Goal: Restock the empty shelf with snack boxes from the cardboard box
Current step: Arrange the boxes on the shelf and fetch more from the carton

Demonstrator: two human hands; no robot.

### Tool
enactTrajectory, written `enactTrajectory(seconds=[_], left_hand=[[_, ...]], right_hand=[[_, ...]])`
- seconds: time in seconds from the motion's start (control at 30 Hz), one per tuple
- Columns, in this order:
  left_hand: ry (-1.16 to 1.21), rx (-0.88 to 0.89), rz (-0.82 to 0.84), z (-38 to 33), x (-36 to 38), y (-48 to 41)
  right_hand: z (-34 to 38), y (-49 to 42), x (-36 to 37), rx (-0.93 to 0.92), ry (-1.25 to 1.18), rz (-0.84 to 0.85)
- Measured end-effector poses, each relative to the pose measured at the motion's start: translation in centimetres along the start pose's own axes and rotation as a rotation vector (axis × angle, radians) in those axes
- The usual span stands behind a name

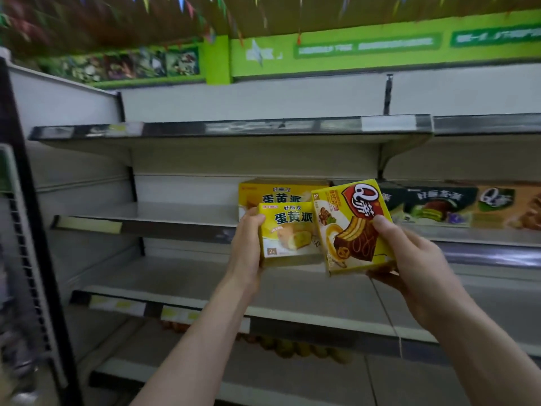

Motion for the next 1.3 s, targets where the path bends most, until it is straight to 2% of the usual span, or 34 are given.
enactTrajectory(seconds=[0.13, 0.37, 0.7, 0.8, 1.0, 1.13, 1.3], left_hand=[[-0.015, 0.013, -0.048, -1.9, -2.2, -1.8], [-0.057, 0.053, -0.029, -5.9, -8.0, -6.3], [-0.182, -0.027, 0.129, -12.7, -16.8, -16.4], [-0.195, -0.042, 0.131, -13.9, -18.5, -19.5], [-0.162, -0.164, 0.073, -13.6, -21.5, -25.1], [-0.271, -0.226, 0.104, -12.4, -21.2, -27.3], [-0.388, -0.249, 0.169, -10.6, -20.8, -30.0]], right_hand=[[1.3, -2.0, 2.8, -0.052, 0.023, 0.060], [2.8, -5.5, 10.1, -0.101, 0.075, 0.129], [3.5, -11.5, 21.7, -0.042, 0.141, 0.043], [3.9, -13.1, 24.4, -0.028, 0.156, 0.012], [4.6, -15.5, 26.7, -0.008, 0.240, -0.077], [5.0, -17.2, 27.4, 0.031, 0.319, -0.121], [5.8, -19.7, 28.4, -0.014, 0.416, -0.134]])
Point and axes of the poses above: each hand's wrist, its own y-axis away from the middle knuckle, its own x-axis out of the palm, z = x × y, the point moved 6 cm from there along -y, towards the middle knuckle, and after that the axes turned 14 degrees about y, right-handed, at the moved point
